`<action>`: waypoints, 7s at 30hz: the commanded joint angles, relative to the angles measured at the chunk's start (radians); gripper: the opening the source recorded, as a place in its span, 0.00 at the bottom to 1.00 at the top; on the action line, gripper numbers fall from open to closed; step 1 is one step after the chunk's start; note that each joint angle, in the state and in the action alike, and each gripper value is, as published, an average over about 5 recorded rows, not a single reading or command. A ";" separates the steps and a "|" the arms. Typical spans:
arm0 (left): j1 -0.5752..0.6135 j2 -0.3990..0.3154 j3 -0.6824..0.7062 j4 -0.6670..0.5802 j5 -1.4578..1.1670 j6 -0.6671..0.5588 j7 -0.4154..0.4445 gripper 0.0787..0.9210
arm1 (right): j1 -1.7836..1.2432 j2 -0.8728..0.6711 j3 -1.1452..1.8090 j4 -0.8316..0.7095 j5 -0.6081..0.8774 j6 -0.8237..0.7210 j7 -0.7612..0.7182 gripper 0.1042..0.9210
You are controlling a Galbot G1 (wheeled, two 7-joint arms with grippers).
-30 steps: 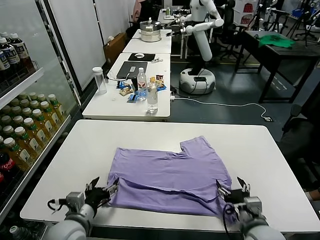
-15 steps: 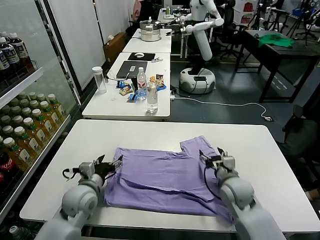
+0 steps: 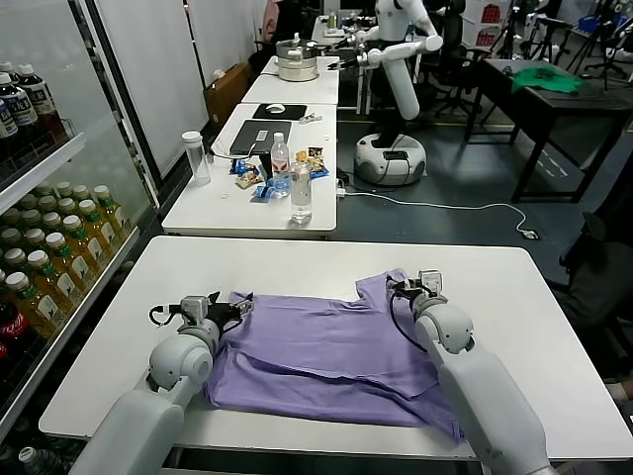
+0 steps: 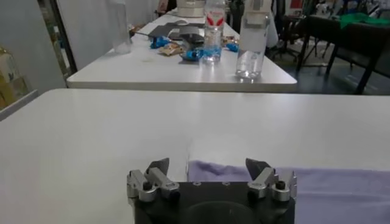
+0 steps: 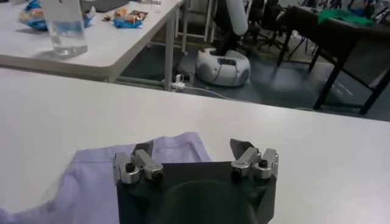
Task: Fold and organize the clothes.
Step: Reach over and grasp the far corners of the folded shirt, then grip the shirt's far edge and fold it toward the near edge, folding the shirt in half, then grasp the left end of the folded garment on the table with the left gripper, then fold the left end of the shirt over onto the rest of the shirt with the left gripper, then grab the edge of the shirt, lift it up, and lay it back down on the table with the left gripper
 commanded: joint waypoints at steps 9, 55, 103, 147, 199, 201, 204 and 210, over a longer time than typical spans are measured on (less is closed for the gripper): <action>-0.051 -0.018 0.037 0.086 0.013 0.002 -0.004 0.83 | 0.057 0.015 -0.041 -0.122 0.030 0.000 0.000 0.70; 0.337 0.095 -0.188 -0.387 -0.191 -0.070 0.050 0.02 | -0.691 -0.173 0.346 0.793 0.058 0.002 -0.012 0.01; 0.500 -0.165 -0.093 -0.322 0.344 -0.115 -0.122 0.88 | -0.897 -0.105 0.415 0.868 -0.102 0.028 -0.023 0.88; 0.457 -0.053 -0.315 -0.732 -0.566 -0.059 -0.029 0.05 | -0.903 -0.107 0.423 0.879 -0.093 0.028 -0.021 0.88; 0.450 -0.062 -0.037 -0.389 0.298 -0.121 -0.076 0.88 | -0.859 -0.086 0.406 0.826 -0.111 0.040 -0.024 0.88; 0.448 -0.069 -0.028 -0.370 0.322 -0.116 -0.080 0.88 | -0.859 -0.086 0.407 0.826 -0.111 0.040 -0.024 0.88; 0.435 -0.081 -0.015 -0.344 0.327 -0.103 -0.085 0.88 | -0.860 -0.086 0.411 0.826 -0.110 0.040 -0.025 0.88; 0.425 -0.101 0.002 -0.320 0.305 -0.081 -0.088 0.88 | -0.863 -0.090 0.422 0.826 -0.108 0.040 -0.025 0.88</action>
